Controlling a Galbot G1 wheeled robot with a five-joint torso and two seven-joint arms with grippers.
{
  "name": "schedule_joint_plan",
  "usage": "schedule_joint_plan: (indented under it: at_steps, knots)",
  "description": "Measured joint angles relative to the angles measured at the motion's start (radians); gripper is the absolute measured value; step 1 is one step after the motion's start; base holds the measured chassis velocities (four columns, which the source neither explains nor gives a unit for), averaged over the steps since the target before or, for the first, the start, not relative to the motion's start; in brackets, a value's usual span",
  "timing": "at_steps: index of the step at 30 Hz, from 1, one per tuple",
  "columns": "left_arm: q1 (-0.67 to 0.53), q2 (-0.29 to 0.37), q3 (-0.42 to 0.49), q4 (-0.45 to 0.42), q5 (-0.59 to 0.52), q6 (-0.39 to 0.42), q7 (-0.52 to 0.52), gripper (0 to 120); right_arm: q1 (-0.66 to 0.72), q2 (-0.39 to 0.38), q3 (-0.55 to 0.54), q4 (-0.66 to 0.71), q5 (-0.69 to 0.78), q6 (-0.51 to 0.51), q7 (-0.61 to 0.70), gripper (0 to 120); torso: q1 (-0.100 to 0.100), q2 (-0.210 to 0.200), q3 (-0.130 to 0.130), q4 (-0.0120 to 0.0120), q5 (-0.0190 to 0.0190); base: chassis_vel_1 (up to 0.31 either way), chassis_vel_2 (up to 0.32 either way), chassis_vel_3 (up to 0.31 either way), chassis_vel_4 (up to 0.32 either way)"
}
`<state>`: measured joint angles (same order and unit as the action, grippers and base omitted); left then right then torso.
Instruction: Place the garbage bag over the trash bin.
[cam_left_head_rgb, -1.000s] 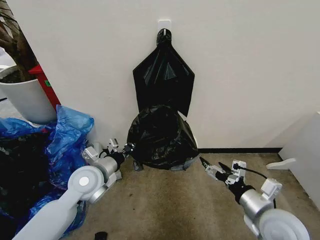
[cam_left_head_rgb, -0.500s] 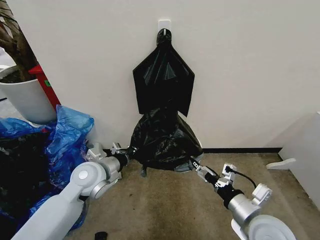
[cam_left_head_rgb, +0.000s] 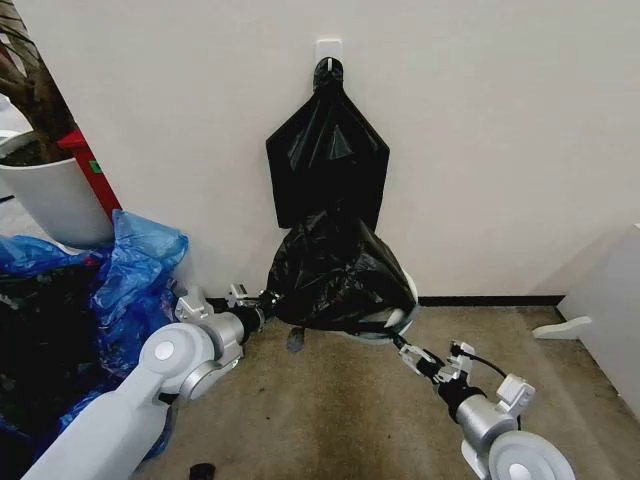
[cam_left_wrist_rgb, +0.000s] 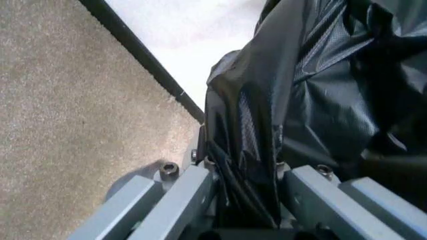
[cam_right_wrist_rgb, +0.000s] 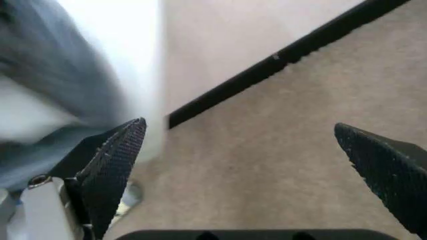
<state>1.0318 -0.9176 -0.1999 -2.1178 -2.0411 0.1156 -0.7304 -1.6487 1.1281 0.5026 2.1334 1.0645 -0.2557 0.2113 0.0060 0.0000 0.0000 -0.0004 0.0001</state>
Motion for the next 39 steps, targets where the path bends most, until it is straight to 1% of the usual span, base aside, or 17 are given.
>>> schedule_joint_plan:
  at_steps: [4, 6, 11, 13, 15, 16, 18, 19, 22, 23, 24, 28, 30, 31, 33, 35, 39]
  knots:
    - [-0.002, 0.003, -0.001, 0.000, 0.005, 0.000, 0.001, 1, -0.033, -0.002, 0.012, 0.039, -0.013, 0.006, 0.001, 100, 0.000, 0.000, 0.000, 0.0000, 0.0000, 0.000, 0.000, 0.000, 0.000]
    - [-0.002, 0.004, 0.001, -0.004, 0.021, 0.004, 0.001, 1, -0.059, -0.003, 0.017, 0.107, -0.021, 0.008, 0.000, 100, 0.000, 0.000, 0.000, 0.0000, -0.0002, 0.000, 0.000, 0.000, 0.000]
    - [0.002, 0.011, 0.019, -0.009, 0.107, 0.013, 0.004, 1, -0.084, -0.005, 0.000, 0.213, -0.046, 0.006, 0.023, 100, 0.000, 0.000, 0.000, 0.0001, -0.0001, 0.000, 0.000, 0.000, 0.000]
    - [0.007, 0.020, 0.030, -0.009, 0.193, 0.023, 0.019, 1, -0.101, -0.005, -0.004, 0.264, -0.076, 0.004, 0.047, 100, 0.000, 0.000, 0.000, 0.0000, -0.0002, 0.000, 0.000, 0.000, 0.000]
    - [0.023, 0.031, 0.040, -0.007, 0.311, 0.036, 0.056, 1, -0.112, -0.011, 0.001, 0.314, -0.102, 0.002, 0.083, 100, 0.000, 0.000, 0.000, -0.0001, 0.0000, 0.000, 0.000, 0.000, 0.000]
    - [0.040, 0.039, 0.047, -0.005, 0.398, 0.040, 0.086, 1, -0.113, -0.018, 0.009, 0.344, -0.122, -0.002, 0.110, 100, 0.000, 0.000, 0.000, 0.0000, -0.0001, 0.000, 0.000, 0.000, 0.000]
    - [0.045, 0.041, 0.049, -0.004, 0.427, 0.041, 0.095, 1, -0.113, -0.022, 0.012, 0.353, -0.128, -0.004, 0.121, 100, 0.000, 0.000, 0.000, 0.0001, -0.0003, 0.000, 0.000, 0.000, 0.000]
    - [0.066, 0.047, 0.053, -0.004, 0.521, 0.043, 0.123, 1, -0.099, -0.038, 0.018, 0.368, -0.137, -0.022, 0.175, 100, 0.000, 0.000, 0.000, 0.0000, -0.0006, 0.000, 0.000, 0.000, 0.000]
    - [0.095, 0.049, 0.065, -0.006, 0.662, 0.046, 0.161, 1, -0.029, -0.078, 0.015, 0.373, -0.102, -0.075, 0.267, 100, 0.000, 0.000, 0.000, 0.0001, 0.0000, 0.000, 0.000, 0.000, 0.000]
    - [0.100, 0.048, 0.069, -0.005, 0.703, 0.046, 0.170, 1, -0.005, -0.091, 0.011, 0.373, -0.089, -0.086, 0.285, 100, 0.000, 0.000, 0.000, 0.0001, 0.0000, 0.000, 0.000, 0.000, 0.000]
    - [0.100, 0.048, 0.069, -0.005, 0.703, 0.046, 0.170, 1, -0.005, -0.091, 0.011, 0.373, -0.089, -0.086, 0.285, 100, 0.000, 0.000, 0.000, 0.0001, 0.0000, 0.000, 0.000, 0.000, 0.000]
    - [0.082, 0.030, 0.120, 0.030, 0.931, 0.045, 0.210, 1, 0.169, -0.203, -0.048, 0.373, -0.054, -0.126, 0.308, 100, 0.000, 0.000, 0.000, 0.0005, 0.0000, 0.000, 0.000, 0.000, 0.000]
    - [0.063, 0.027, 0.165, 0.051, 0.979, 0.053, 0.213, 1, 0.227, -0.244, -0.090, 0.373, -0.070, -0.135, 0.291, 100, 0.000, 0.000, 0.000, 0.0001, 0.0001, 0.000, 0.000, 0.000, 0.000]
    - [0.063, 0.027, 0.165, 0.051, 0.979, 0.053, 0.213, 1, 0.227, -0.244, -0.090, 0.373, -0.070, -0.135, 0.291, 100, 0.000, 0.000, 0.000, 0.0001, 0.0001, 0.000, 0.000, 0.000, 0.000]
    - [0.039, 0.028, 0.221, 0.075, 1.015, 0.062, 0.212, 1, 0.300, -0.292, -0.153, 0.372, -0.082, -0.147, 0.269, 100, 0.000, 0.000, 0.000, -0.0004, -0.0001, 0.000, 0.000, 0.000, 0.000]
    - [0.022, 0.030, 0.253, 0.082, 1.020, 0.070, 0.207, 1, 0.366, -0.321, -0.214, 0.372, -0.079, -0.159, 0.263, 100, 0.000, 0.000, 0.000, 0.0000, 0.0000, 0.000, 0.000, 0.000, 0.000]
    - [0.002, 0.031, 0.279, 0.087, 1.020, 0.077, 0.199, 1, 0.426, -0.339, -0.280, 0.371, -0.072, -0.168, 0.260, 95, 0.000, 0.000, 0.000, 0.0006, 0.0000, 0.000, 0.000, 0.000, 0.000]
